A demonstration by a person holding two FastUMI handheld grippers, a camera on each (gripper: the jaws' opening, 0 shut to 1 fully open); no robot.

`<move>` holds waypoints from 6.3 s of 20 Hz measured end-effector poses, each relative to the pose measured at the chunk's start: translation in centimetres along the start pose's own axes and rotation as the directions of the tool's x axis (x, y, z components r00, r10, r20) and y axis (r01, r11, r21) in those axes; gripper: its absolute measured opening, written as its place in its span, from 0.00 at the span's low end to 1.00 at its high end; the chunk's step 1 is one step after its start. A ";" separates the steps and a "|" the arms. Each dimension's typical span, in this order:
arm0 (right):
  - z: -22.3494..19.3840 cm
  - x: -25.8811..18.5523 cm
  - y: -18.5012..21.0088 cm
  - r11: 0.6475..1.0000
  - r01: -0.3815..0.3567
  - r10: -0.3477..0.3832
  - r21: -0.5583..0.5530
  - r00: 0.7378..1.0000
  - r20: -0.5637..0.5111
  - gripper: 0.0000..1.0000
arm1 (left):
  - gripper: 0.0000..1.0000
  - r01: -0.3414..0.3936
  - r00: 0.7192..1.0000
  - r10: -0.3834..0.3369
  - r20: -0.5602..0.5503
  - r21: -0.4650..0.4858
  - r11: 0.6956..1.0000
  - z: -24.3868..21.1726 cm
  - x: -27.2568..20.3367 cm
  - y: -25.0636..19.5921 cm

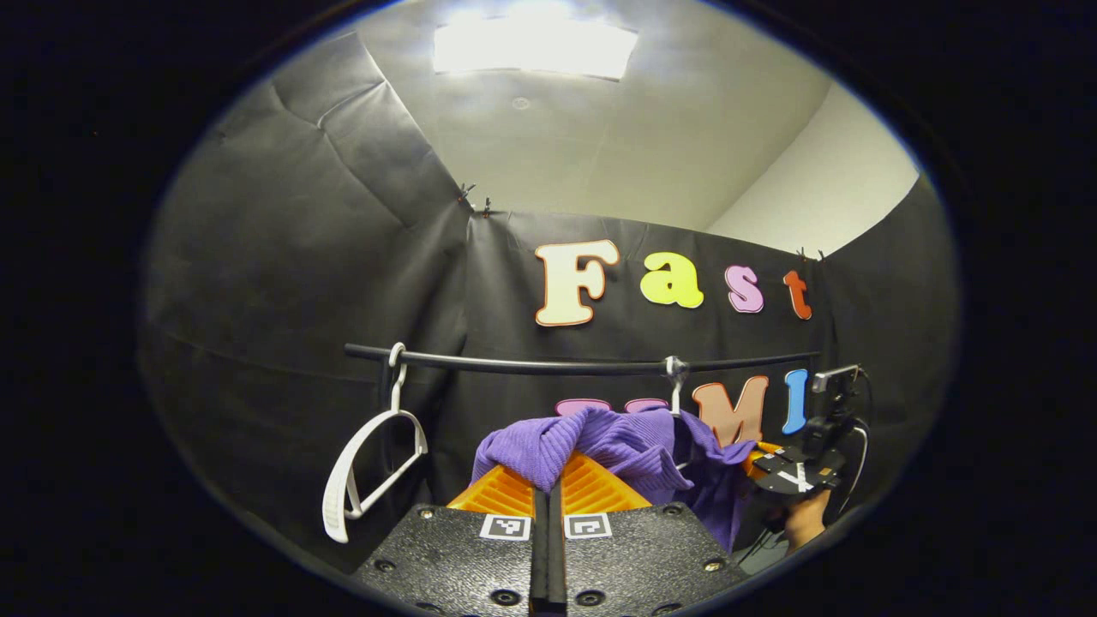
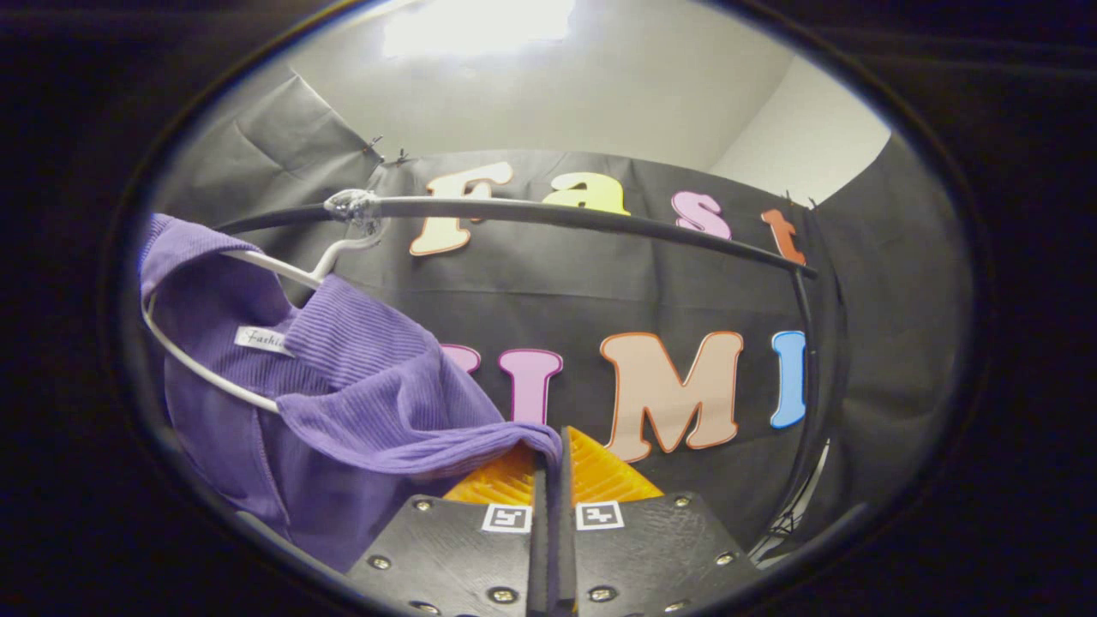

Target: Grasp the clothes on the hanger with both hands and then place them into the laundry hamper below.

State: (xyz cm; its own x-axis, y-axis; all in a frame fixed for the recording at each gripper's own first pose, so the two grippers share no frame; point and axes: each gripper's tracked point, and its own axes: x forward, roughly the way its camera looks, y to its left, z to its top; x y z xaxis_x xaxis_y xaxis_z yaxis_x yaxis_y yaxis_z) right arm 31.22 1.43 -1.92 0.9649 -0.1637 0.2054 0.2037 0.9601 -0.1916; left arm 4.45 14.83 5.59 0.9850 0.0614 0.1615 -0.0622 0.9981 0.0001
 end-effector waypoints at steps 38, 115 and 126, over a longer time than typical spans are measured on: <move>-18.5 7.6 0.8 0.976 -0.122 0.172 0.183 0.941 -0.291 0.04 | 0.00 -0.055 0.960 0.060 -0.274 0.026 0.998 -20.4 9.3 4.4; -45.5 -18.7 4.8 0.974 0.062 0.095 0.216 0.758 -0.645 0.06 | 0.02 0.109 0.771 -0.077 -0.632 0.012 0.994 -60.3 -1.7 -15.5; -54.3 -21.8 -0.2 0.989 0.101 0.027 0.106 0.588 -0.809 0.81 | 0.75 0.135 0.662 -0.067 -0.747 0.030 0.990 -67.5 -2.9 -15.8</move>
State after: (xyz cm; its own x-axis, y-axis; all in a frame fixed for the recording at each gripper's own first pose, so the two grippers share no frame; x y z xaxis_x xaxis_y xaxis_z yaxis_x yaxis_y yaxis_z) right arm 19.11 -7.53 -58.52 0.7068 -0.2537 -0.6604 0.2810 0.9574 -0.0671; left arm 13.44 -0.44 -61.49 0.7762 -0.0189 -0.6302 0.0662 0.9965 0.0517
